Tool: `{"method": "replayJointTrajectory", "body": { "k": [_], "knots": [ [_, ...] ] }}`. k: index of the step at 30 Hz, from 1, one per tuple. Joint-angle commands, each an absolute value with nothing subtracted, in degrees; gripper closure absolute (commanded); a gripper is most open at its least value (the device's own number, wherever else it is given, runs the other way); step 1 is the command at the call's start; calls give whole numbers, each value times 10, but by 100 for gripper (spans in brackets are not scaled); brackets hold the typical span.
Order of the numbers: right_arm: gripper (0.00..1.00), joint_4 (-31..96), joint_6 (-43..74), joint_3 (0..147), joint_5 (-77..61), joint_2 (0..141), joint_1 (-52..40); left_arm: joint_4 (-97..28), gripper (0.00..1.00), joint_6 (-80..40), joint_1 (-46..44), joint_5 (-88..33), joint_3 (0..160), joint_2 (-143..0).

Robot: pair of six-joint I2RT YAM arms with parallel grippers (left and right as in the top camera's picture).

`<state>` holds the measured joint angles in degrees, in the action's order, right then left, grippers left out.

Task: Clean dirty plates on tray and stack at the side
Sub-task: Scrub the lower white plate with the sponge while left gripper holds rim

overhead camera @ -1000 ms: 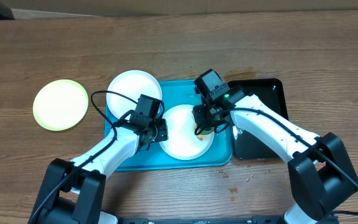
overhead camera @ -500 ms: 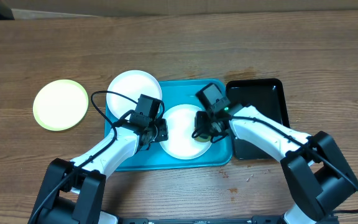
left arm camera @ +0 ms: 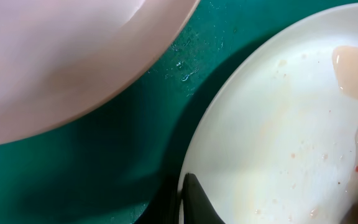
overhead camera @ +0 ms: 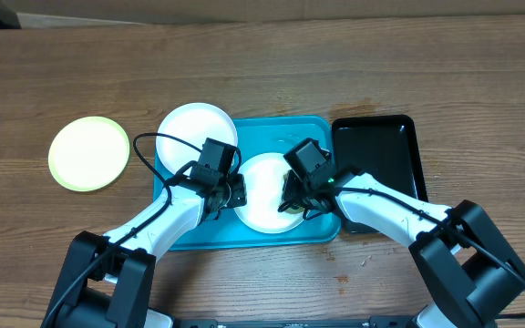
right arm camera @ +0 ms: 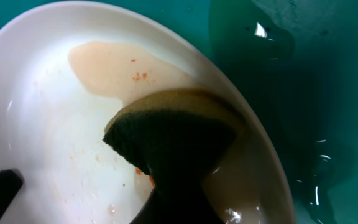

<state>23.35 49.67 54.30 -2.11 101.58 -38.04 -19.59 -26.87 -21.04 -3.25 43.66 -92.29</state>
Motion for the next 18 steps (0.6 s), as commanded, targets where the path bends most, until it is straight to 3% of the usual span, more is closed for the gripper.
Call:
{"method": "replayJointTrajectory", "body": {
  "k": [1, 18],
  "knots": [
    [96, 233, 557, 507, 19, 1026, -386, -203, 96, -275, -214, -30, 429, -946],
    [96, 155, 618, 469, 38, 1026, -387, -202, 96, -275, -214, -30, 429, -946]
  ]
}}
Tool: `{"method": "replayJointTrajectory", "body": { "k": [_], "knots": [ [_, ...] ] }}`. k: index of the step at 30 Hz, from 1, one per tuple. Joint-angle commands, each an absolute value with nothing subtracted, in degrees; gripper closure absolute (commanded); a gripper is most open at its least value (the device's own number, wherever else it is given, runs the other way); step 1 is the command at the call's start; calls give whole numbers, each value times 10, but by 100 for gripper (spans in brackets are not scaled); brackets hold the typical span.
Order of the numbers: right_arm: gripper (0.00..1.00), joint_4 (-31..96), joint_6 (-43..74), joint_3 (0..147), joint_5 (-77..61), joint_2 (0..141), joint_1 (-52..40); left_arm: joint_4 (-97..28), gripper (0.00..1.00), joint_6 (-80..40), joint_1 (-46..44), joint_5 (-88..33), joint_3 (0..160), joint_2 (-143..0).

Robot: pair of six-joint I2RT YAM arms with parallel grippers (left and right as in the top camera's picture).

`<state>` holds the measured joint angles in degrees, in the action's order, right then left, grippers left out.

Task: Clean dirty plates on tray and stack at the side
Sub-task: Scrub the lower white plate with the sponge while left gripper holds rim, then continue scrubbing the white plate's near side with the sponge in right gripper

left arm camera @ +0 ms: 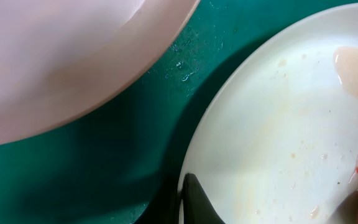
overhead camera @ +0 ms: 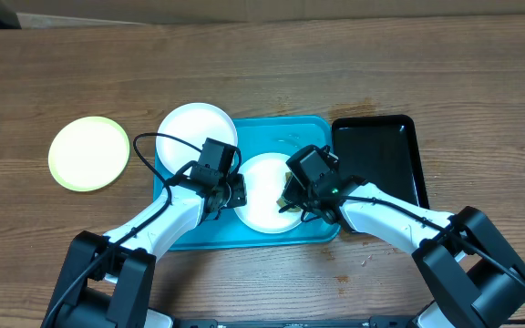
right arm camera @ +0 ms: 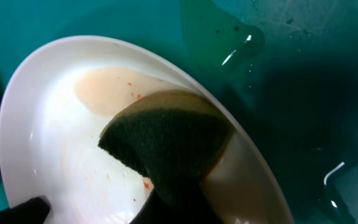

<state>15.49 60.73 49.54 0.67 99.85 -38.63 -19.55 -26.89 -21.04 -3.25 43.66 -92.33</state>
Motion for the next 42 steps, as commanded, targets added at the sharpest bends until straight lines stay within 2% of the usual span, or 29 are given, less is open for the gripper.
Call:
{"method": "replayJointTrajectory", "body": {
  "k": [1, 6, 13, 25, 34, 37, 42],
  "knots": [
    [96, 143, 618, 469, 44, 1026, -387, -202, 96, -275, -214, -30, 429, -946],
    [96, 95, 595, 476, 63, 1015, -386, -203, 96, -275, -214, -30, 429, -946],
    [96, 107, 425, 501, 116, 929, -386, -202, 96, -275, -214, -30, 429, -946],
    [96, 161, 301, 497, 107, 900, -414, -200, 96, -275, -214, -30, 429, -946],
    [96, 143, 300, 482, 250, 905, -511, -200, 96, -275, -214, -30, 429, -946],
    [96, 139, 333, 470, 308, 906, -525, -200, 96, -275, -214, -30, 429, -946],
    [96, 140, 393, 458, 308, 906, -525, -201, 96, -275, -214, -30, 429, -946]
  ]
}}
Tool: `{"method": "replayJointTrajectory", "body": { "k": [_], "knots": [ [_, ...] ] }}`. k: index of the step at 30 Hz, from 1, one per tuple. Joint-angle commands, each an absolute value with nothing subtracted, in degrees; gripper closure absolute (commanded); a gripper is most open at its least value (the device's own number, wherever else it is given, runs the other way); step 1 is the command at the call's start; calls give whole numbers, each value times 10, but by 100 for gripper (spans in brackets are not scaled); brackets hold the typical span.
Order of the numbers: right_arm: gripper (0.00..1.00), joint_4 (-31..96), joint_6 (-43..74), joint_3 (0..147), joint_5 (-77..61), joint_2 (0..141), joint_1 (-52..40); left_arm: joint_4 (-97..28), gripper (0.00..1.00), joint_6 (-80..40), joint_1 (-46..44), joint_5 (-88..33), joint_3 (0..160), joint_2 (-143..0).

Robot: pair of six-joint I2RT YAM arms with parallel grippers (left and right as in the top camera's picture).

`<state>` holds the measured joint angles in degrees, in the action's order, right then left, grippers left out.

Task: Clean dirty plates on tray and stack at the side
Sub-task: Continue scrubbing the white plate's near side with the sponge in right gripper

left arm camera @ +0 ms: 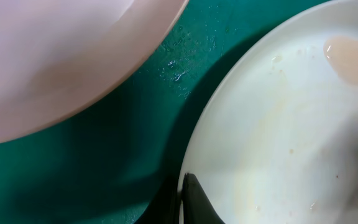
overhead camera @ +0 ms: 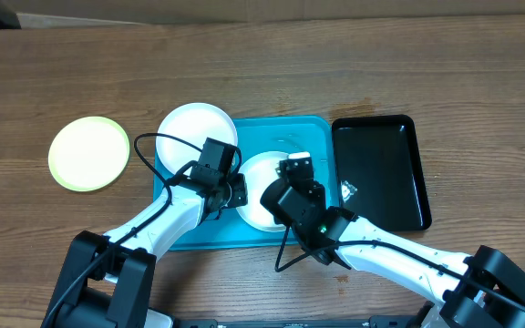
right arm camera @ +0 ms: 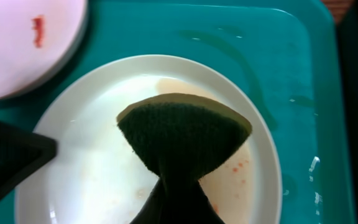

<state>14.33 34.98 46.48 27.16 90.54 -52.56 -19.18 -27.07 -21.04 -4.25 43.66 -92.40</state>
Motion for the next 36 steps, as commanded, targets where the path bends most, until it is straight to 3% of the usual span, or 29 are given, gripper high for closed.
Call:
{"method": "replayJointTrajectory", "body": {
  "k": [1, 36],
  "knots": [
    [96, 135, 398, 452, 308, 906, -525, -201, 96, -275, -214, -30, 429, -946],
    [96, -4, 357, 393, 289, 989, -519, -201, 96, -274, -214, -30, 429, -946]
  ]
}}
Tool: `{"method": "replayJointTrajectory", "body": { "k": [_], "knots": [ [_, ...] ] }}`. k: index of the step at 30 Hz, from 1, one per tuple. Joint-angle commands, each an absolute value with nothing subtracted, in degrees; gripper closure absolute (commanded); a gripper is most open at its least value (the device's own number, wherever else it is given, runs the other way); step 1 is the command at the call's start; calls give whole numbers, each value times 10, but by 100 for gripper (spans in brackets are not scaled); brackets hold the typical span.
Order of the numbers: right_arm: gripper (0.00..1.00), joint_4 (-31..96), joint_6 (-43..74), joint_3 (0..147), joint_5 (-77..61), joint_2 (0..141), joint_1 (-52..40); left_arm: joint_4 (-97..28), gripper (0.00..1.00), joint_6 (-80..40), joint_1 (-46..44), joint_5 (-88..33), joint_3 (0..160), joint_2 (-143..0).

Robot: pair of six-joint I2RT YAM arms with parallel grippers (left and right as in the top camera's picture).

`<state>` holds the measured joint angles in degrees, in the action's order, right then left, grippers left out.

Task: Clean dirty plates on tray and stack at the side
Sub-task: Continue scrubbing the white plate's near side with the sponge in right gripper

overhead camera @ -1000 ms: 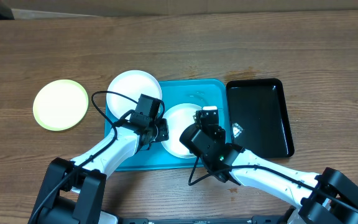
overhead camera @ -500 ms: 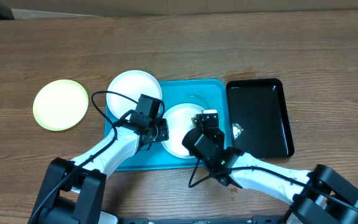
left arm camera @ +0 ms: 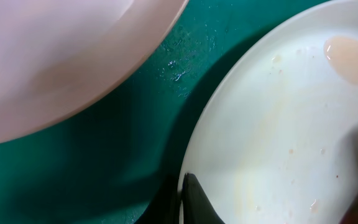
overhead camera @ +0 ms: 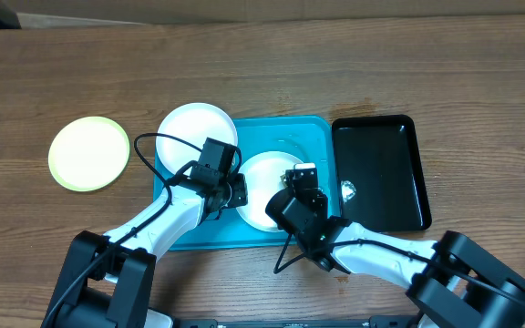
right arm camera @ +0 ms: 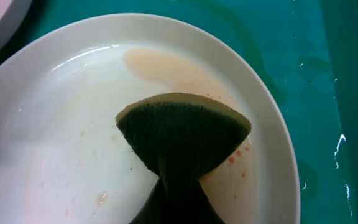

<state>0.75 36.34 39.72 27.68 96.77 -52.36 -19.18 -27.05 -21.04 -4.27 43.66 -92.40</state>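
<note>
A dirty white plate (overhead camera: 261, 182) lies in the middle of the teal tray (overhead camera: 317, 129); a pale orange smear and red specks show on the dirty white plate (right arm camera: 73, 143). My right gripper (overhead camera: 292, 193) is shut on a dark green sponge (right arm camera: 182, 134) held over the plate's right half. My left gripper (overhead camera: 233, 194) is shut on the plate's left rim, one fingertip (left arm camera: 194, 202) lying on top of the dirty white plate (left arm camera: 272, 143). A second white plate (overhead camera: 196, 132) sits on the tray's upper left corner, and a yellow-green plate (overhead camera: 88, 152) lies on the table at the left.
A black tray (overhead camera: 381, 169) with a small shiny scrap on it stands right of the teal tray. Water shines on the teal tray (right arm camera: 328, 93) beside the plate. The wooden table (overhead camera: 272, 64) stretches behind.
My right gripper with the sponge has come closer down onto the plate; the plate fills more of the right wrist view. The left gripper and the plate stay where they were.
The sponge was pressed low at the plate's right rim, my left gripper pinching the left rim throughout. Then the right arm was swung round with the sponge held high above the plate. Now the sponge is low over the smear again.
</note>
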Motion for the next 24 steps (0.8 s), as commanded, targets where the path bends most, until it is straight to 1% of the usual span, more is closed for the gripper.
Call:
{"method": "replayJointTrajectory", "body": {
  "k": [1, 5, 8, 13, 24],
  "knots": [
    [96, -9, 355, 393, 289, 992, -519, -201, 96, -274, -214, -30, 429, -946],
    [96, -15, 361, 393, 291, 992, -503, -201, 96, -274, -214, -30, 429, -946],
    [96, -15, 393, 393, 285, 992, -478, -203, 96, -274, -214, -30, 429, -946],
    [96, -26, 389, 393, 220, 992, -442, -203, 96, -274, -214, -30, 429, -946],
    [96, -42, 375, 393, 218, 992, -445, -203, 96, -274, -214, -30, 429, -946]
  ]
}}
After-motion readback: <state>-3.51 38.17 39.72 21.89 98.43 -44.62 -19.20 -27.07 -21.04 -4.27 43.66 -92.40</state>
